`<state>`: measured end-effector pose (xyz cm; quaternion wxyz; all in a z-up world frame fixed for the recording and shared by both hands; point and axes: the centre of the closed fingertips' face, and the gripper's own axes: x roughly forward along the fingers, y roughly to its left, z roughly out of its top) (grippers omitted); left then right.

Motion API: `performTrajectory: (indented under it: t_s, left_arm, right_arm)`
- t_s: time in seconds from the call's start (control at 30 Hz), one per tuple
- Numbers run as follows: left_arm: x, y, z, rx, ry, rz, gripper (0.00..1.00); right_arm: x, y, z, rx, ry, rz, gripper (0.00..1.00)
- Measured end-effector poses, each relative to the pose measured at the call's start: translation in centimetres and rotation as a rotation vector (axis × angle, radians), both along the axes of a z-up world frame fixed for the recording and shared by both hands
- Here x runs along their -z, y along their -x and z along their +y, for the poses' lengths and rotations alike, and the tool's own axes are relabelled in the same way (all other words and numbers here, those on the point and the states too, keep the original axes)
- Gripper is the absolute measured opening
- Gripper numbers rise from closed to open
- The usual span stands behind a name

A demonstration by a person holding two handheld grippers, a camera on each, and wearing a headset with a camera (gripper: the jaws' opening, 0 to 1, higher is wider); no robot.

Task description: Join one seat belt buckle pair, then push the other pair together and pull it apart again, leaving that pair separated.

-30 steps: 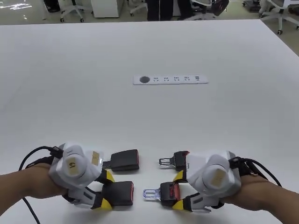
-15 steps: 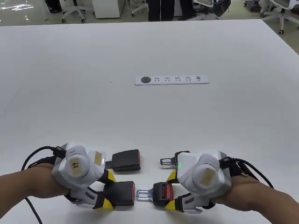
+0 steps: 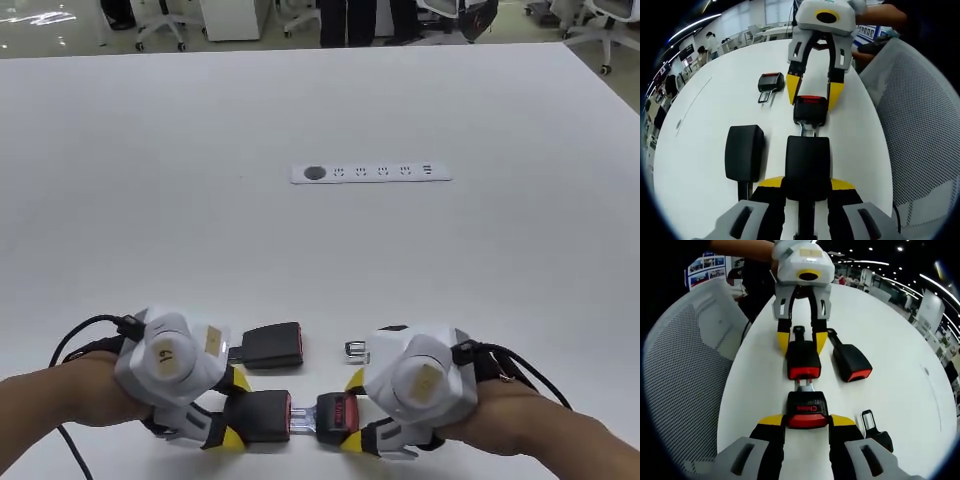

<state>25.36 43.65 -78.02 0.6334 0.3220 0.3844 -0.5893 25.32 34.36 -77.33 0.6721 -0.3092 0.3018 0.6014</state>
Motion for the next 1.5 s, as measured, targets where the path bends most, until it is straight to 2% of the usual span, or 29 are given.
performTrajectory:
  t_s: [0.07, 0.27, 0.83, 1.27, 1.5]
  left_arm:
    - [0.00, 0.00, 0.00, 0.005, -0.001, -0.002, 0.33]
    - [0.10, -0.07, 0.08, -0.001, 0.003, -0.002, 0.33]
    - [0.08, 0.00, 0.07, -0.002, -0.004, 0.000, 0.32]
    - [-0.18, 0.17, -0.05, 0.010, -0.007, 0.001, 0.32]
    - [-0.07, -0.01, 0.10, 0.002, -0.003, 0.002, 0.32]
  right_arm:
    - [0.03, -0.05, 0.10, -0.019, 0.010, -0.018, 0.30]
    - [0.10, -0.10, 0.39, -0.024, 0.011, -0.029, 0.30]
    - [0.08, -0.19, 0.54, -0.016, -0.009, -0.009, 0.28]
    - [0.25, -0.34, 0.78, -0.037, 0.011, -0.006, 0.27]
    - [0.26, -0.44, 1.07, -0.024, 0.010, 0.010, 0.27]
